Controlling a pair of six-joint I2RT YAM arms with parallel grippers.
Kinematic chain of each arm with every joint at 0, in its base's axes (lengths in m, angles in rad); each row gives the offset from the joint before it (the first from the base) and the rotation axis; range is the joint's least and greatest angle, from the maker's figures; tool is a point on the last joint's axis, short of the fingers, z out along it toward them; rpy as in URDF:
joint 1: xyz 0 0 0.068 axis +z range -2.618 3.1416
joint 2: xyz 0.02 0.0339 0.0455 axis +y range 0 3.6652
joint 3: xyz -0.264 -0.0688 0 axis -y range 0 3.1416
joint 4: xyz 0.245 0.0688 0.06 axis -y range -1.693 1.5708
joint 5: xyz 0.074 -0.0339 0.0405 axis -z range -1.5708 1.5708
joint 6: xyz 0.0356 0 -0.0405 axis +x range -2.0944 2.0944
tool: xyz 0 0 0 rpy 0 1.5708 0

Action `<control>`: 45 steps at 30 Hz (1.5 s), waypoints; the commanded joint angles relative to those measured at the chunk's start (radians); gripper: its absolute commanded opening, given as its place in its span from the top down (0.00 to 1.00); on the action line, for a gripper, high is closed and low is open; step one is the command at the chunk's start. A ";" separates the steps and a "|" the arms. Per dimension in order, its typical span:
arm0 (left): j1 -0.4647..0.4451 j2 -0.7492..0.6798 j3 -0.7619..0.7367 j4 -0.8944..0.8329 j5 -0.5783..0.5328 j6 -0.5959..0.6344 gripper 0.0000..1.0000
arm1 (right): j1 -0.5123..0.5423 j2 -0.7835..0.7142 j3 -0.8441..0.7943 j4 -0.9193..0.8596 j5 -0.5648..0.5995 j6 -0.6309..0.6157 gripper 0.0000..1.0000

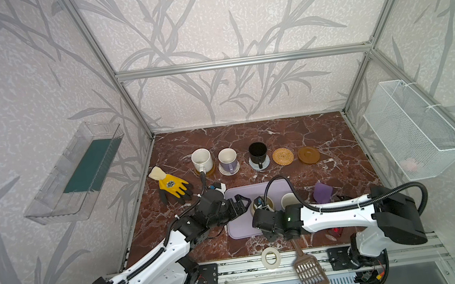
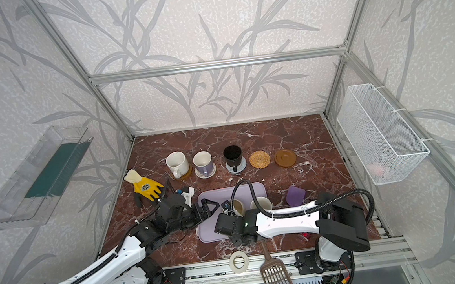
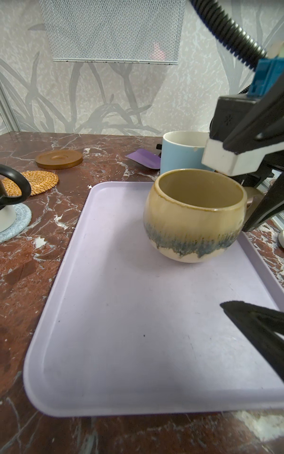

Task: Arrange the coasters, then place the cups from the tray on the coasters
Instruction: 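Close the right gripper on the cream mug rim, then lift the cream mug out of the tray with the right gripper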

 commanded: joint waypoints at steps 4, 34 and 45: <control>0.004 0.006 -0.026 0.089 -0.029 -0.050 0.04 | -0.020 0.036 0.036 0.024 0.048 -0.026 0.66; 0.006 -0.215 -0.121 0.153 -0.177 -0.174 0.05 | -0.007 -0.107 -0.012 0.127 0.089 -0.130 1.00; 0.016 -0.210 -0.062 0.133 -0.135 -0.160 0.07 | -0.007 -0.174 -0.063 0.173 0.118 -0.110 1.00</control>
